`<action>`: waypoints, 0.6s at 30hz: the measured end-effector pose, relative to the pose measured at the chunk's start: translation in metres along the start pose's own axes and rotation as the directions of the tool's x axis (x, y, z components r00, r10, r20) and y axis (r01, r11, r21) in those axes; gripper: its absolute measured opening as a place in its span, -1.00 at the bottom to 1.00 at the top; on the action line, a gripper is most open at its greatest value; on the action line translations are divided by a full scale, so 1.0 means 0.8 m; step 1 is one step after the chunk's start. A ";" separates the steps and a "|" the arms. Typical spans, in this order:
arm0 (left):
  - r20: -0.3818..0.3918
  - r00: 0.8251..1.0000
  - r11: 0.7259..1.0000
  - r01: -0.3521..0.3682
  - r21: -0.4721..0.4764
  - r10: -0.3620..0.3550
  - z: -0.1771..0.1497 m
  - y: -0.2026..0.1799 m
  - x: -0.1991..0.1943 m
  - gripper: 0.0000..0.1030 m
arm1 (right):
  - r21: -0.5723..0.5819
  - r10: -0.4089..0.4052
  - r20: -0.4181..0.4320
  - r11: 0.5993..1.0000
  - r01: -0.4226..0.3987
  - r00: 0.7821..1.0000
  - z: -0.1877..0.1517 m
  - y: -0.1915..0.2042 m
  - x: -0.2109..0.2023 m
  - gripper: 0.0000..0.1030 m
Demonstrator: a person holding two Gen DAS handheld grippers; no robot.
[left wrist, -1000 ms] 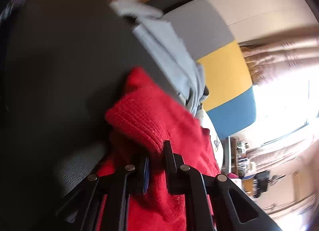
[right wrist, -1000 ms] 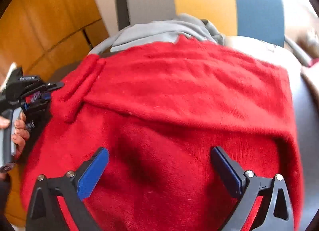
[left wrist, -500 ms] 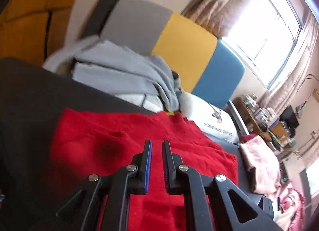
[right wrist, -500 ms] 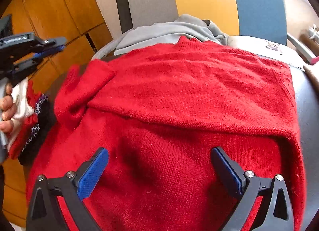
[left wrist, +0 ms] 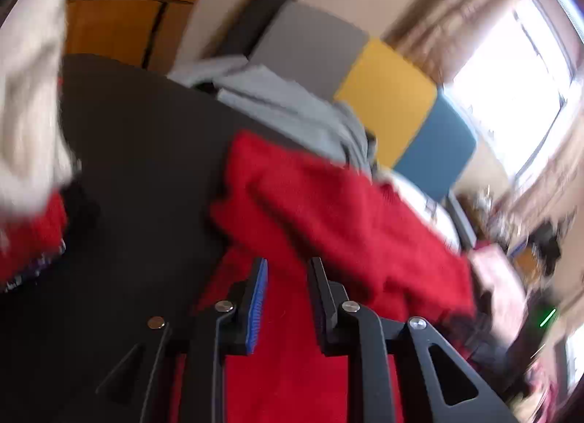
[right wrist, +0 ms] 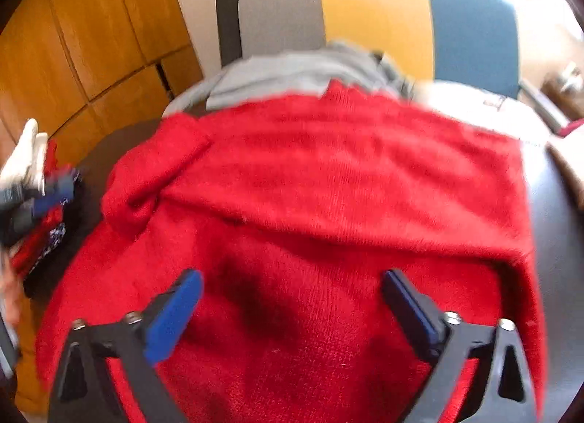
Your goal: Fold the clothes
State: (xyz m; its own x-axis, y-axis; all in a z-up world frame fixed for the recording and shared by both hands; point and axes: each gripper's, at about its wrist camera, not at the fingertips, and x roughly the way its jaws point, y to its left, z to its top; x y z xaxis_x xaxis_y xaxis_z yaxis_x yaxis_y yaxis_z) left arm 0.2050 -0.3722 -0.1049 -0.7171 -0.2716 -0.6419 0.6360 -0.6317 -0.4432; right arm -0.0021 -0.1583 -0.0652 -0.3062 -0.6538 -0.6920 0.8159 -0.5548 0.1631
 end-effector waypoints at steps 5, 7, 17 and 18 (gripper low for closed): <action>-0.019 1.000 0.995 0.002 0.103 0.000 -0.011 -0.003 0.019 -0.54 | -0.174 0.087 0.085 0.982 -0.071 0.993 0.037 0.085 -0.010 0.27; -0.069 0.997 0.997 0.029 0.075 -0.024 -0.012 0.005 0.034 -0.54 | -0.258 0.122 0.064 0.961 -0.102 0.991 0.057 0.127 0.010 0.22; -0.082 0.980 0.981 0.171 -0.095 -0.179 -0.020 0.046 0.047 -0.54 | -0.476 0.021 -0.173 0.874 -0.102 0.985 0.094 0.243 0.156 0.08; -0.081 0.980 0.980 0.172 -0.096 -0.180 -0.021 0.046 0.047 -0.54 | -0.497 -0.010 -0.159 0.865 -0.072 0.987 0.093 0.245 0.159 0.05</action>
State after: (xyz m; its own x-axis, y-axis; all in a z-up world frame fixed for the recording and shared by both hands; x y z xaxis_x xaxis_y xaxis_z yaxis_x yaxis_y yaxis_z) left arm 0.2060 -0.3938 -0.1559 -0.7944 -0.0931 -0.6002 0.5272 -0.5965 -0.6052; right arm 0.0822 -0.3890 -0.0689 -0.2321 -0.5580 -0.7967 0.9713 -0.1774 -0.1587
